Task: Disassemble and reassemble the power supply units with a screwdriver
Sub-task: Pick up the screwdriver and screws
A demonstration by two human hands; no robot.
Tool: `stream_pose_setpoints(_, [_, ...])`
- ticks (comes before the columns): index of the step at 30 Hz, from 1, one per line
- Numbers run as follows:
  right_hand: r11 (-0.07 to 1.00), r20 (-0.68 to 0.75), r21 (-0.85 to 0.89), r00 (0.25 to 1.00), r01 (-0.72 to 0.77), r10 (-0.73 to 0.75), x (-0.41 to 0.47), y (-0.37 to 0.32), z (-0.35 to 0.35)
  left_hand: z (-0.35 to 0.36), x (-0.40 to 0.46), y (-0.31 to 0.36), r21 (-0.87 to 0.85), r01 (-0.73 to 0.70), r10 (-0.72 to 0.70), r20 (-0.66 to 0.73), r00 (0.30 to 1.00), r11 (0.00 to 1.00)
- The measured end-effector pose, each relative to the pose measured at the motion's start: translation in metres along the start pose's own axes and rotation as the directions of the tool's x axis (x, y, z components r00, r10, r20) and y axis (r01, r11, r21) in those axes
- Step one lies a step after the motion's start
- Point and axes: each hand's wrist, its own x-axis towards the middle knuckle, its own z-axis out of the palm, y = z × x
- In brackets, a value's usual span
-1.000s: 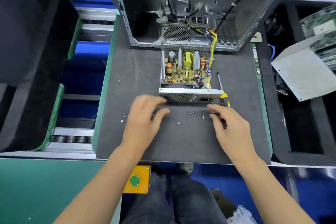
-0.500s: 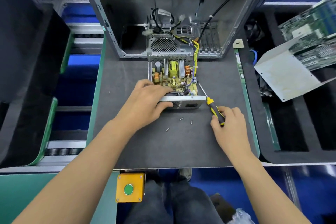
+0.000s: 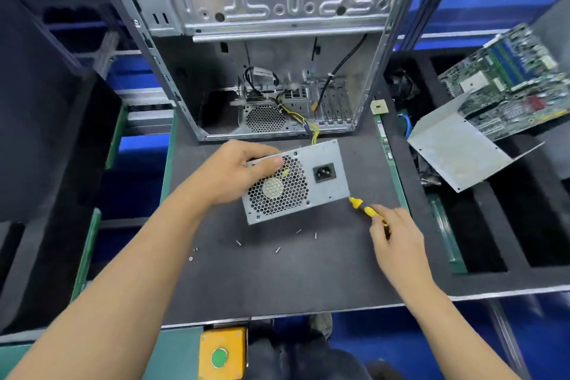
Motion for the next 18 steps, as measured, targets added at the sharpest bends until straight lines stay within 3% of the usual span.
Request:
stream_pose_setpoints(4, [0.973,-0.090,-0.225,0.995,-0.054,0.035,-0.003,0.000,0.012,-0.006,0.006,-0.002,-0.027,0.011,-0.010,0.032,0.999,1.000])
stream_pose_setpoints(6, [0.970,-0.142,-0.238,0.985,0.059,-0.095,-0.010,-0.010,0.015,-0.006,0.007,-0.002,-0.041,0.018,-0.016,0.048,0.999,0.999])
stream_pose_setpoints(8, [0.947,-0.013,-0.174,0.961,0.269,-0.275,-0.020,-0.022,0.021,-0.007,0.007,-0.003,-0.049,0.025,-0.022,0.059,0.998,0.998])
stream_pose_setpoints(11, [0.946,0.192,-0.016,0.930,0.323,-0.315,-0.028,-0.036,0.036,-0.009,0.009,-0.005,-0.062,0.027,-0.023,0.067,0.998,0.998])
stream_pose_setpoints(18, [0.940,0.142,-0.059,0.935,0.336,-0.325,-0.021,-0.045,0.045,-0.010,0.016,-0.009,-0.091,0.032,-0.026,0.072,0.997,0.995])
